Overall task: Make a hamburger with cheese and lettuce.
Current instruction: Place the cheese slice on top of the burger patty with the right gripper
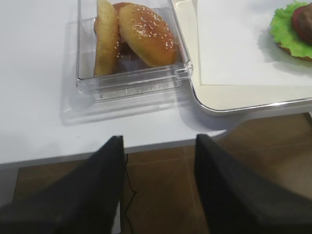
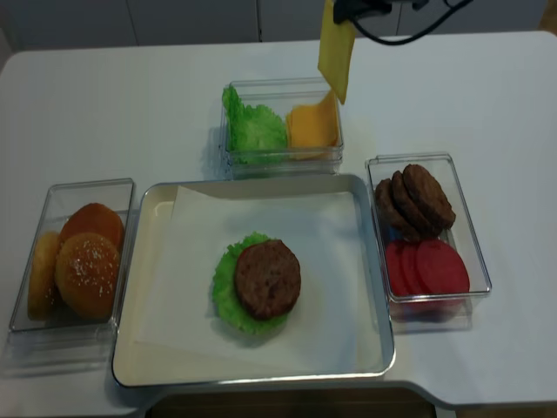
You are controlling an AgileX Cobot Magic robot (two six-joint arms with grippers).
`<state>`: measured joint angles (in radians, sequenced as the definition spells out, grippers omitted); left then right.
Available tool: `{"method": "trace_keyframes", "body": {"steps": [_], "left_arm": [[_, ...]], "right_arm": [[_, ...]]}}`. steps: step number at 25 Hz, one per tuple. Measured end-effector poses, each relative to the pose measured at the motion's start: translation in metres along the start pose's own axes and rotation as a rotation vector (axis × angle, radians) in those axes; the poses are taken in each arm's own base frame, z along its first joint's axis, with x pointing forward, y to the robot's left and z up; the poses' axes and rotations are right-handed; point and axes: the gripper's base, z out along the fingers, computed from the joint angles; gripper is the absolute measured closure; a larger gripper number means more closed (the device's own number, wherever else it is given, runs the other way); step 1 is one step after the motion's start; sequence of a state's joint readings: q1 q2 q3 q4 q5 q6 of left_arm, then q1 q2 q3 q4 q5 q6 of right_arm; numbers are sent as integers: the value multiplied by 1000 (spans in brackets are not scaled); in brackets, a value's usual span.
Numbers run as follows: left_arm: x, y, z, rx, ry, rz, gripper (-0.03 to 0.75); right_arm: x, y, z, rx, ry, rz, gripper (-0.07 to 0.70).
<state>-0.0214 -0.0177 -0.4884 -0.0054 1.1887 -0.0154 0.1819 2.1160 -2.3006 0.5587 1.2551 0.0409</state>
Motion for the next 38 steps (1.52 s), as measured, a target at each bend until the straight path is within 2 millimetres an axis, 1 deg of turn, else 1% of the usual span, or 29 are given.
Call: {"method": "trace_keyframes", "body": {"steps": [3,10,14,19,21,25,33,38], "left_arm": [[0,0,0,0,0,0,363],[0,0,0,0,0,0,363],[0,0,0,0,0,0,363],[0,0,0,0,0,0,363],[0,0,0,0,0,0,363],[0,0,0,0,0,0,363],[0,0,0,0,0,0,363],[0,0,0,0,0,0,363]], "right_arm": [[1,6,0,-6,1,-10,591],[8,29,-2,-33,8,-52,591],[11,42,-13,-33,-6,-82,591],[14,59,-32,-47,-36,-117,591],[18,62,-35,-49,-31,-124,591],[34,60,-39,-37,19,-122,591],[69,61,-62,-24,76,-147,591],[91,61,-71,-40,114,-150,591]]}}
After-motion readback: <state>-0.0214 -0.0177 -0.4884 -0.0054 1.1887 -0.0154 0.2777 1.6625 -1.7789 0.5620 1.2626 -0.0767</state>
